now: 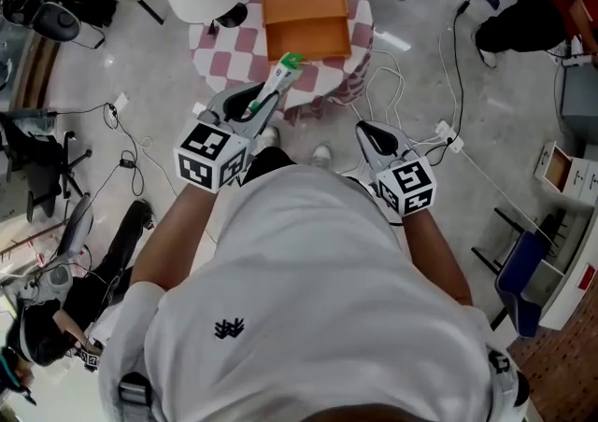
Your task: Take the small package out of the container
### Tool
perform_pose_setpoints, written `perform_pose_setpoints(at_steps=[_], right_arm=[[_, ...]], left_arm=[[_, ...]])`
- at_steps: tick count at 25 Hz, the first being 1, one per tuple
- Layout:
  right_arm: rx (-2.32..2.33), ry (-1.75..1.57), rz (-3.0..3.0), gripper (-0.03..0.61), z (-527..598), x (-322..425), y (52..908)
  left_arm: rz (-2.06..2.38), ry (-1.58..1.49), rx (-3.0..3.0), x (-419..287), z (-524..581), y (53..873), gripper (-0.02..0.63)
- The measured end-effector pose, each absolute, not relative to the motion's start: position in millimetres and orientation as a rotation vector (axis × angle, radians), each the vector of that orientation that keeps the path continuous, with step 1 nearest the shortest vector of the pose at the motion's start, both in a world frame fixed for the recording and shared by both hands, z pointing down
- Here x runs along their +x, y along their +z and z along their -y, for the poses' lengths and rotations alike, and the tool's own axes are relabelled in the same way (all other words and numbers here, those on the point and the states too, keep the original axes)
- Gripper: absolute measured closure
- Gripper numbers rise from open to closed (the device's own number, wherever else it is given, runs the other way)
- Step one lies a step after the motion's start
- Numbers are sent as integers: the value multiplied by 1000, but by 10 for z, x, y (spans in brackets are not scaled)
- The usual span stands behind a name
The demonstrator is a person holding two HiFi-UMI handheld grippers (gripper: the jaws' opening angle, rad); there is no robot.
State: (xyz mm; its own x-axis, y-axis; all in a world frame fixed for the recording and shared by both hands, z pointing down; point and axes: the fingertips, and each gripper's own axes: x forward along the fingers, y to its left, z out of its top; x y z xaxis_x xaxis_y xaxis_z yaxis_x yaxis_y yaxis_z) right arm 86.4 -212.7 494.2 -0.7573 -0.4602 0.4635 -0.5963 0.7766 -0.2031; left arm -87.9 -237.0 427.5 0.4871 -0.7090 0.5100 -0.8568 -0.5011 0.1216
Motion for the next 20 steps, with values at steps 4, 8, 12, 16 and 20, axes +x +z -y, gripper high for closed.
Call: perform_pose_setpoints(at_steps=[4,8,12,16,20], right_arm=[[802,466,2584,566,2099,857,4945],[791,467,2569,566,2087,818,4944],[796,470,2573,566,2093,786,4932],[789,472,2578,566,2072,749,4913],[793,456,2584,571,2075,741,4904]], left_arm=[[1303,576,2377,-880,2278,4305,463],[1296,574,2377,-893,2239,4311,463],[1295,567,2374,-905,2229,4296,463],[1294,567,2370,-919,2204,4275,463],[1293,579,2379,-912,2178,4278,463]])
